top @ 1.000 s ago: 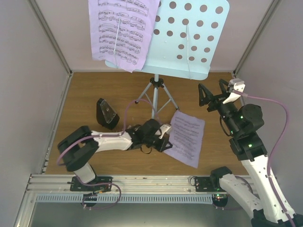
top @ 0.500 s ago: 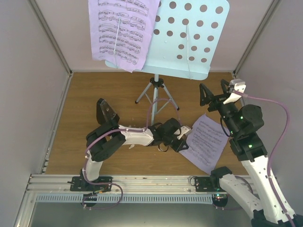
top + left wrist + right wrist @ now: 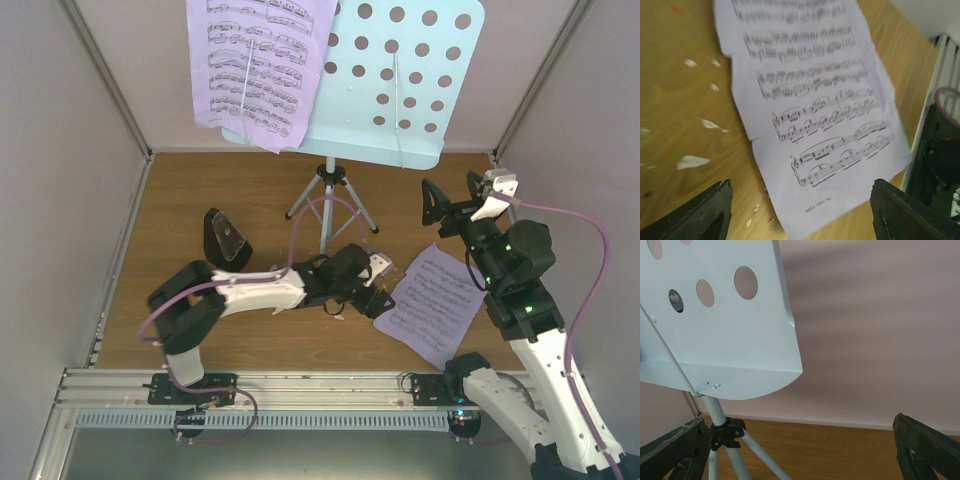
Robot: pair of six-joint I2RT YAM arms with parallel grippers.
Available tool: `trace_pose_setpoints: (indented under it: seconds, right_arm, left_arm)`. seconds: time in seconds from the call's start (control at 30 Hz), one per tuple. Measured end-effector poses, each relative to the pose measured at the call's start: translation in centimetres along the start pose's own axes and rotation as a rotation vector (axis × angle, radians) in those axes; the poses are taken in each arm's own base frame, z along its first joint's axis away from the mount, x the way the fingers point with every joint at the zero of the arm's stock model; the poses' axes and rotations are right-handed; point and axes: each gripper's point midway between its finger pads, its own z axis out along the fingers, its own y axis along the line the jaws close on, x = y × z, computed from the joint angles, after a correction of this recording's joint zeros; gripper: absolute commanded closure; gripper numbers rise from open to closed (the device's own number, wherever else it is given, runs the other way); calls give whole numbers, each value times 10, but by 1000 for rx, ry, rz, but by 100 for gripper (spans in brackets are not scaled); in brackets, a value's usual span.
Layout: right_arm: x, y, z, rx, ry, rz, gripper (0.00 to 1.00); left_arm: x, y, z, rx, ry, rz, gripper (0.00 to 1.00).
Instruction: Pack up the instrument practice props
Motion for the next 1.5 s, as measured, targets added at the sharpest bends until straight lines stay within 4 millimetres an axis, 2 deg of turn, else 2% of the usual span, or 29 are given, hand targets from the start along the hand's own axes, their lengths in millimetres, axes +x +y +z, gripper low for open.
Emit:
trace_pose_setpoints:
  seconds: [0.1, 0.17, 0.3, 0.57, 0.73, 0.83, 0.9, 1.0, 1.1, 1.2, 1.3, 1.43, 1.5]
  right_arm:
    - [1, 0, 0, 0, 7, -2, 1]
    - [2, 2, 0, -10, 11, -8, 1]
    - [5, 14, 3, -80, 32, -27, 0]
    - [13, 57, -4, -340, 75, -43, 2]
    - [15, 88, -15, -537, 99, -41, 6]
    - [22, 107, -17, -625, 132, -28, 8]
    - [28, 126, -17, -692, 158, -21, 8]
    - [37, 159, -14, -767, 203, -21, 8]
    - [37, 191, -13, -810, 219, -37, 8]
    - [21, 212, -5, -803, 193, -39, 8]
    - [-4, 220, 9, -764, 151, -11, 6]
    - [-41, 227, 40, -690, 100, 29, 5]
    - [-54, 230, 57, -659, 88, 44, 6]
  left_arm:
    - [-23, -3, -44, -66, -119, 30, 9]
    - [-34, -6, -78, -100, -202, 49, 7]
    - [-40, 0, -144, -160, -344, 46, 8]
    - [-46, 44, -271, -293, -555, -50, 9]
    - [-63, 56, -329, -330, -628, -76, 9]
    - [-80, 56, -354, -328, -659, -61, 10]
    - [-90, 55, -371, -316, -681, -43, 11]
    - [-101, 57, -391, -308, -710, -29, 19]
    - [-113, 55, -413, -295, -742, -1, 20]
    - [-127, 50, -432, -285, -772, 29, 21]
    - [-146, 41, -457, -288, -819, 70, 21]
    - [-158, 31, -483, -292, -872, 115, 23]
    - [-161, 35, -488, -299, -882, 114, 27]
